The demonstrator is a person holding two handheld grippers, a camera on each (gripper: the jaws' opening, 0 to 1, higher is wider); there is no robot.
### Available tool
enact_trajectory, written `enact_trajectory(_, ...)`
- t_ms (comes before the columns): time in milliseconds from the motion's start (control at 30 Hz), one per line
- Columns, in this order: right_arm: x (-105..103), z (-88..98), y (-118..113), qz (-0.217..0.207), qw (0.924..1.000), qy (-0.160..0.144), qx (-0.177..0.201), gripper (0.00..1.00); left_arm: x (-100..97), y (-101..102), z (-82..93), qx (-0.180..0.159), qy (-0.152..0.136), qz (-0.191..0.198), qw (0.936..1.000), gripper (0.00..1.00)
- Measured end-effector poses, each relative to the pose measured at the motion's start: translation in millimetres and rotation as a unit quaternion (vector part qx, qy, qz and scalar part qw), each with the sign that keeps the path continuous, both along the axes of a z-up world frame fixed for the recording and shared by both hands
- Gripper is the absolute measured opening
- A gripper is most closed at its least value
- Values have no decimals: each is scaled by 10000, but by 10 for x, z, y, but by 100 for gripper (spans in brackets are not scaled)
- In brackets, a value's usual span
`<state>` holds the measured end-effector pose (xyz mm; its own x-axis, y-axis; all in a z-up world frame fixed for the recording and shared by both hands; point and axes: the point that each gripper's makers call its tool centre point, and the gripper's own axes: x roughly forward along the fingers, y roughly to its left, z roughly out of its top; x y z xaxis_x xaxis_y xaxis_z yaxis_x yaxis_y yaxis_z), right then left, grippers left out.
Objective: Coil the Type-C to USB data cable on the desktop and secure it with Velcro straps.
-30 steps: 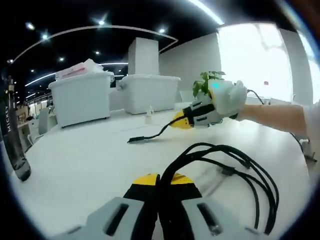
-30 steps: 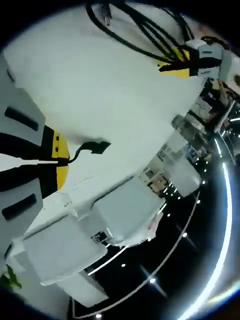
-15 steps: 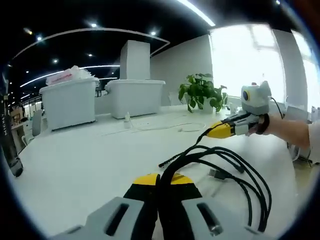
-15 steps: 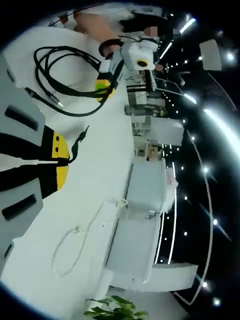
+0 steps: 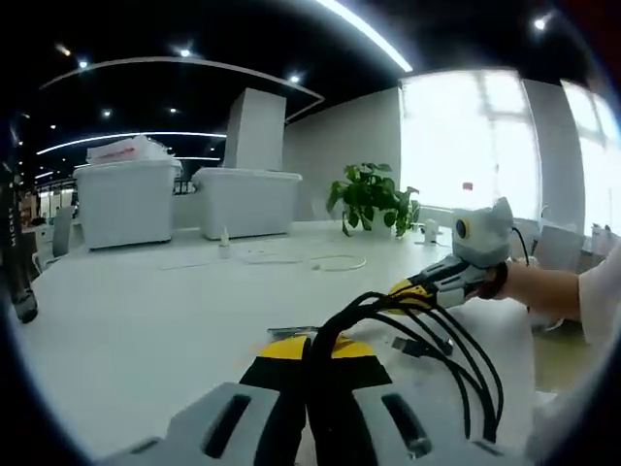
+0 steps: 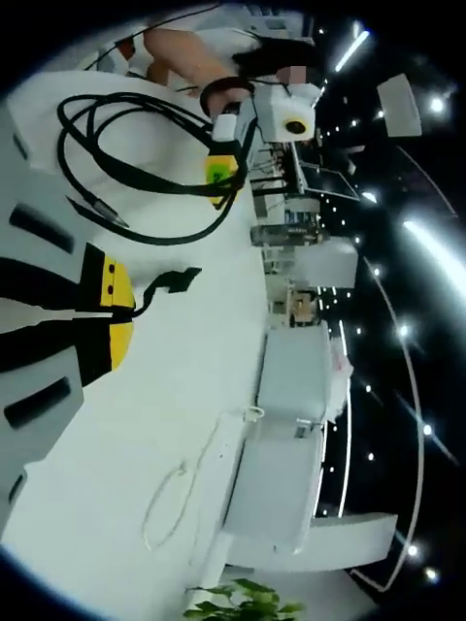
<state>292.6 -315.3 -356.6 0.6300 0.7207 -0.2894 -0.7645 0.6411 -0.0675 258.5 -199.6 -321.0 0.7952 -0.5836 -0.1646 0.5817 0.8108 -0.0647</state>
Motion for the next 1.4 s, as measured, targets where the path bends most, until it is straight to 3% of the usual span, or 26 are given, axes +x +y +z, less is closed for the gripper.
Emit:
enact_trajectory(133, -65, 21, 12, 105, 9999, -83, 28, 4, -21, 20, 4, 94, -22, 81, 9999, 7)
enact_trajectory(267, -193, 213, 30, 299, 9973, 26, 674, 22, -58, 44, 16, 174, -86, 133, 9997, 7)
enact_trajectory(400, -261, 425, -117, 415, 9943, 54, 977, 23, -109, 98, 11, 128, -102, 167, 9997, 7)
enact_trajectory(500, -171, 522, -216, 457, 9938, 50, 1011, 25, -138, 154, -12, 41, -64, 182, 9998, 7)
enact_trajectory(567, -76, 510, -232, 456, 9949, 140, 891, 25, -165, 200, -35, -5, -25, 177, 9998, 7)
enact_trajectory(667, 133, 464, -214, 372, 9983, -323, 327, 22, -214, 276, -70, -82, 54, 187, 9998, 7)
enact_trajectory(767, 177, 258, -197, 697, 9946, -588, -493, 22, -227, 342, -102, -138, 110, 257, 9995, 7)
enact_trajectory(800, 156, 215, -213, 832, 9926, -647, -609, 20, -228, 354, -110, -143, 123, 271, 9995, 7)
enact_trajectory(867, 144, 124, -298, 757, 9955, -297, -482, 17, -221, 365, -118, -127, 138, 286, 9994, 7)
enact_trajectory(933, 139, 70, -355, 586, 9980, 215, -108, 15, -201, 366, -129, -88, 158, 269, 9995, 7)
enact_trajectory(967, 122, 63, -360, 592, 9977, 319, 8, 15, -191, 361, -133, -68, 163, 263, 9995, 7)
enact_trajectory(1033, 64, 75, -339, 719, 9971, 232, 70, 15, -183, 347, -135, -51, 161, 247, 9996, 7)
enact_trajectory(1100, -46, 107, -236, 976, 9940, 377, 320, 16, -184, 331, -143, -23, 160, 232, 9996, 7)
enact_trajectory(1200, 51, 254, -148, 966, 9941, 206, 450, 17, -196, 337, -155, 2, 177, 248, 9995, 7)
enact_trajectory(1300, 157, 392, 135, 1301, 9914, -15, 149, 17, -229, 350, -150, -22, 193, 240, 9995, 7)
enact_trajectory(1367, 95, 363, 318, 1709, 9852, 64, -109, 17, -252, 368, -148, -26, 191, 271, 9994, 7)
enact_trajectory(1400, -77, 201, 531, 2369, 9690, 377, -593, 17, -263, 373, -148, -31, 190, 283, 9994, 7)
